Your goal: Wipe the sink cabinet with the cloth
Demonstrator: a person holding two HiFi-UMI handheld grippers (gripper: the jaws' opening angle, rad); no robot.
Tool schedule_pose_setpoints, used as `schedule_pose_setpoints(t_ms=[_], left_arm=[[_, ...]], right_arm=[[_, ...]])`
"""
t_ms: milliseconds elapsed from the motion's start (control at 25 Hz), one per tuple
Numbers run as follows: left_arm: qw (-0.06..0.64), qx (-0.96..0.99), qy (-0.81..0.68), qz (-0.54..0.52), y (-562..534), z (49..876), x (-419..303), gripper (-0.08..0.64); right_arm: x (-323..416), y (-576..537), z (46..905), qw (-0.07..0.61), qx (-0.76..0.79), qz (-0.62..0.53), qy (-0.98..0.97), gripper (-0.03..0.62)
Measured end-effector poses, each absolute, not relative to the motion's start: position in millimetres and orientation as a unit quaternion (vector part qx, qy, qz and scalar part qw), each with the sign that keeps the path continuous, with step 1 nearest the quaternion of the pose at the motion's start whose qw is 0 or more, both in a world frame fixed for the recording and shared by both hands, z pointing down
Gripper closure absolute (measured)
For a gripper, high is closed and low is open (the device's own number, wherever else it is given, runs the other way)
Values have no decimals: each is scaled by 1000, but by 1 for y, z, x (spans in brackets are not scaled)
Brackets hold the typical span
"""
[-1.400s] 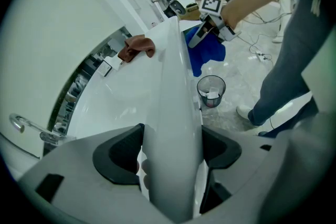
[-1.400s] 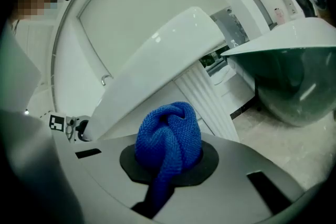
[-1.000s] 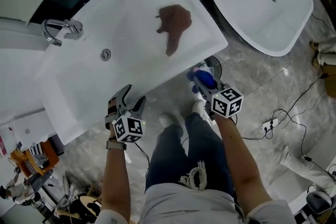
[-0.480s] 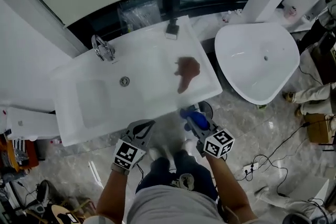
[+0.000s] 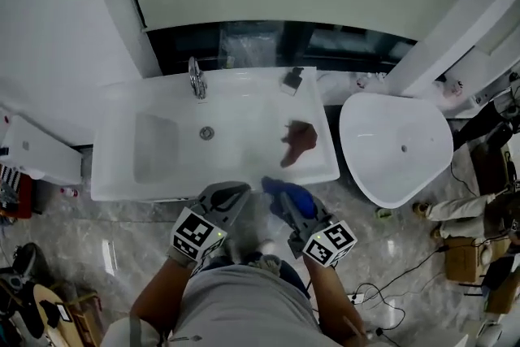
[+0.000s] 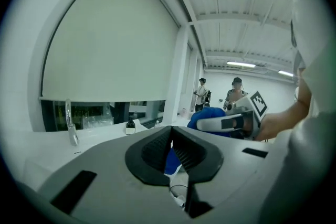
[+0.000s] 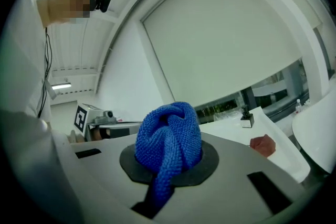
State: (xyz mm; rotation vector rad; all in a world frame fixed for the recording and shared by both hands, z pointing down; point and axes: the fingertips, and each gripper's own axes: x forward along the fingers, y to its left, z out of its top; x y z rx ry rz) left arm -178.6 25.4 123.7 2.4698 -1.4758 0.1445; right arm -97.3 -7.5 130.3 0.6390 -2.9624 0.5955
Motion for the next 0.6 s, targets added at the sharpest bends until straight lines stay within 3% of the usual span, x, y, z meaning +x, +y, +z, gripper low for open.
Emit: schedule_pose_setpoints(t_ms=[600], left_arm=[[73, 833, -548, 14, 44, 49, -218, 540]], right_arm=[[-116, -7, 34, -3, 198, 97, -975, 557]])
